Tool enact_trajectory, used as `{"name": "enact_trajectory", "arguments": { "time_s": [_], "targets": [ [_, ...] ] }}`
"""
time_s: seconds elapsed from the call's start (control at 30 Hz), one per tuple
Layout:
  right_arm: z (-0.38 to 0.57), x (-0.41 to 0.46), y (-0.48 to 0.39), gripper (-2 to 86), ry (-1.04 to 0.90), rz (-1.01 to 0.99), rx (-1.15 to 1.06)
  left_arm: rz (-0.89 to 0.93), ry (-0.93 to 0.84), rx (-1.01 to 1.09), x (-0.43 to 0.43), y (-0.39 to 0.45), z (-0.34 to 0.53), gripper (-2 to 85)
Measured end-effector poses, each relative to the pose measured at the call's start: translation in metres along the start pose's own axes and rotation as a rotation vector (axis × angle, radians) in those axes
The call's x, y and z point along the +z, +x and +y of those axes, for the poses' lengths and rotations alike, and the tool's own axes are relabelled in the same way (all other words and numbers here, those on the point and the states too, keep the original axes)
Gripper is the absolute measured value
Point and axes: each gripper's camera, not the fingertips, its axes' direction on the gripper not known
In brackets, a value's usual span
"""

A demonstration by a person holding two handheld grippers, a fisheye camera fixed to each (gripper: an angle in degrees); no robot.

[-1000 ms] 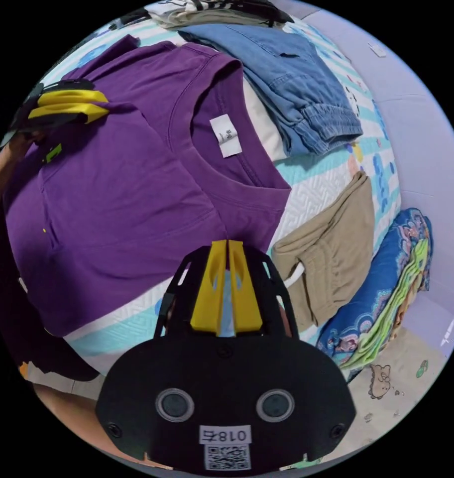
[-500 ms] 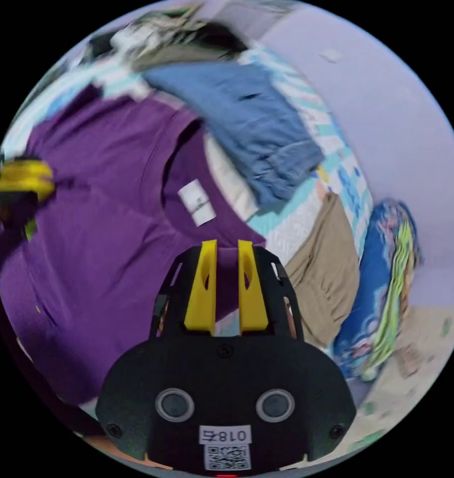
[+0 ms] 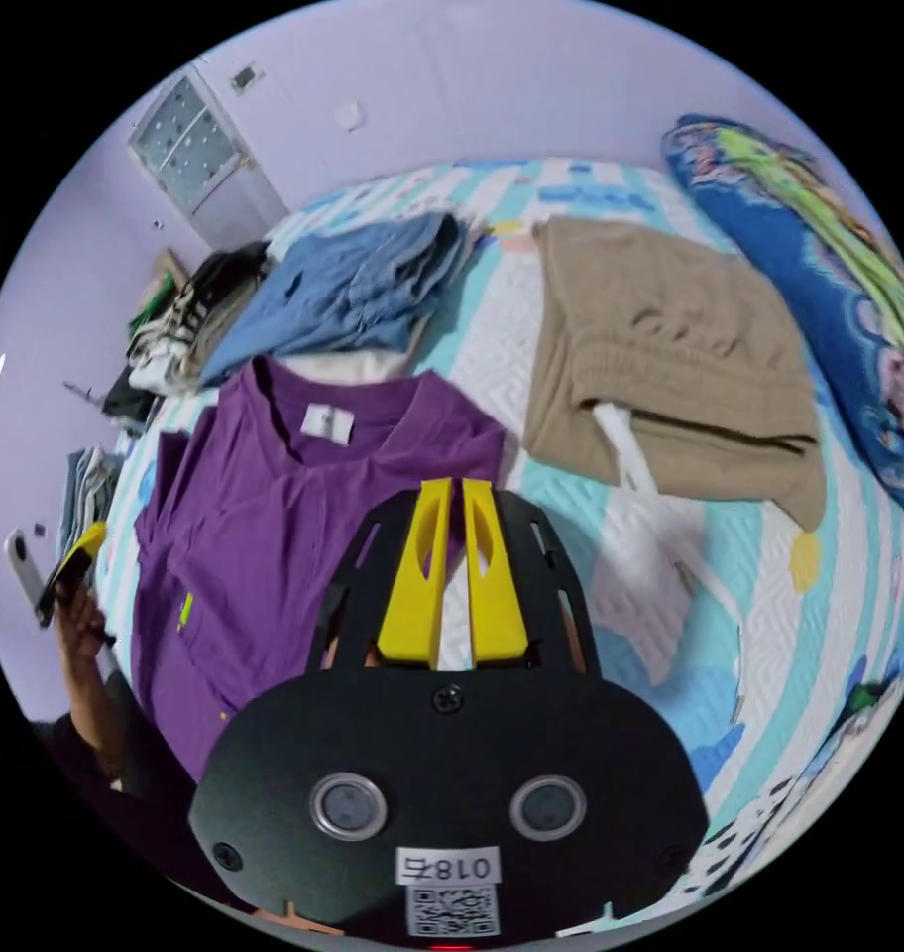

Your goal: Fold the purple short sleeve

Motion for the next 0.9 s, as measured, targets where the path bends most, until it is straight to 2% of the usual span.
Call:
{"name": "enact_trajectory", "arguments": {
  "time_s": [0.07,0.17,0.4,0.57,0.8,0.9],
  "targets": [
    [0.016,-0.023,-0.01,1.9,0.152,0.05,0.01,-0.055,0.017,-0.028,-0.04,-0.017,0.021,5.2],
    [0.039,-0.043,-0.041,2.2,0.237,-0.017,-0.06,-0.064,0.023,-0.112,-0.098,-0.046,0.065,5.9],
    [0.114,-0.021,-0.174,3.9,0.123,-0.239,-0.343,-0.017,-0.085,-0.267,-0.157,-0.058,0.163,7.1],
    [0.171,0.017,-0.277,4.9,0.02,-0.299,-0.523,0.017,-0.217,-0.243,-0.162,-0.05,0.191,8.8],
    [0.211,0.032,-0.322,4.2,-0.021,-0.377,-0.565,0.12,-0.488,-0.179,-0.137,-0.037,0.234,10.0],
    [0.224,0.031,-0.328,3.5,-0.021,-0.381,-0.563,0.073,-0.604,-0.144,-0.119,-0.037,0.25,10.8]
  ]
}}
